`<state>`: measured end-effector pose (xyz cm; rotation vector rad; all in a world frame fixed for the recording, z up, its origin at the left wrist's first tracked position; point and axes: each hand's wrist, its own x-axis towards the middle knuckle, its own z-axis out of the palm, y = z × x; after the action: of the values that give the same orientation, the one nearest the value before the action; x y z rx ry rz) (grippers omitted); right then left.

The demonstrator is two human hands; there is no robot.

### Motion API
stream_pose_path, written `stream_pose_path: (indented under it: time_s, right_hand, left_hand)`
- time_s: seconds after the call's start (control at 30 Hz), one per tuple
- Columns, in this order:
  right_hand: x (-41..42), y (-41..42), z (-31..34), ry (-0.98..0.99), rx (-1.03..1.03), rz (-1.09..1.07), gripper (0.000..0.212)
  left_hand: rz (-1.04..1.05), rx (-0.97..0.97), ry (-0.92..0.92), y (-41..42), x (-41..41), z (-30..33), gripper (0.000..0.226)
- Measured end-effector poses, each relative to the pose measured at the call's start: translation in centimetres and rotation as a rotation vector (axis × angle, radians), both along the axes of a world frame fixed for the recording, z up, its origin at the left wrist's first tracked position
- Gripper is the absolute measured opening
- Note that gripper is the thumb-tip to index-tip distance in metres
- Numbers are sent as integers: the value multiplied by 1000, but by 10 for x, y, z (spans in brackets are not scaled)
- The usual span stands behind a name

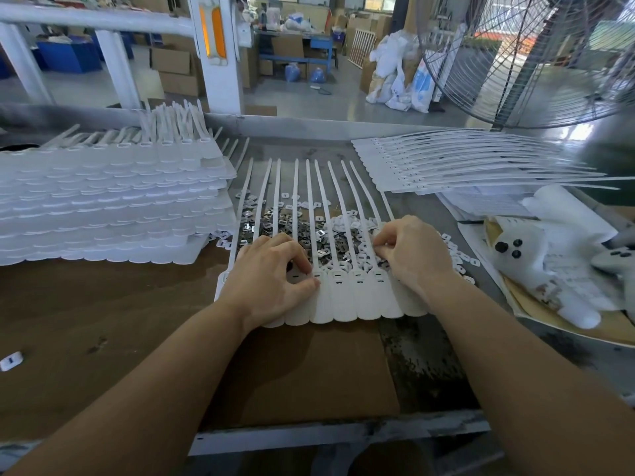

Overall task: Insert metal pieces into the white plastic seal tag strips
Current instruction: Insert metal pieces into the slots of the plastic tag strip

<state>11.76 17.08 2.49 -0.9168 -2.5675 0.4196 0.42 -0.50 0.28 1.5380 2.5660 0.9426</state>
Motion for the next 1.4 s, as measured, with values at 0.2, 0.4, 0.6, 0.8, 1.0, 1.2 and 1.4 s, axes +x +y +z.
stream_pose_path:
  time_s: [0.2,0.4,0.6,0.8,1.0,1.2,1.4]
  right_hand:
    - [1,-1,1,-51,19,17,15]
    - [-1,0,2,-53,-4,4,14]
    - [1,3,-4,-42,12,2,15]
    - [-2,4,-6,-166,46,39,30]
    - [0,-1,-12,-36,100,14,22]
    - [3,0,-15,126,43,22,18]
    - [6,1,-17,269,-20,32,16]
  left_hand:
    - [-3,-4,6,0,0,-1,13]
    - [-4,2,14,0,-1,-1,12]
    - [-12,4,15,1,-2,-1,13]
    - [27,-26,1,7,-2,0,26]
    - [197,-97,78,24,4,1,35]
    - [161,13,198,32,17,-5,22]
    - [76,-64,191,32,17,-10,42]
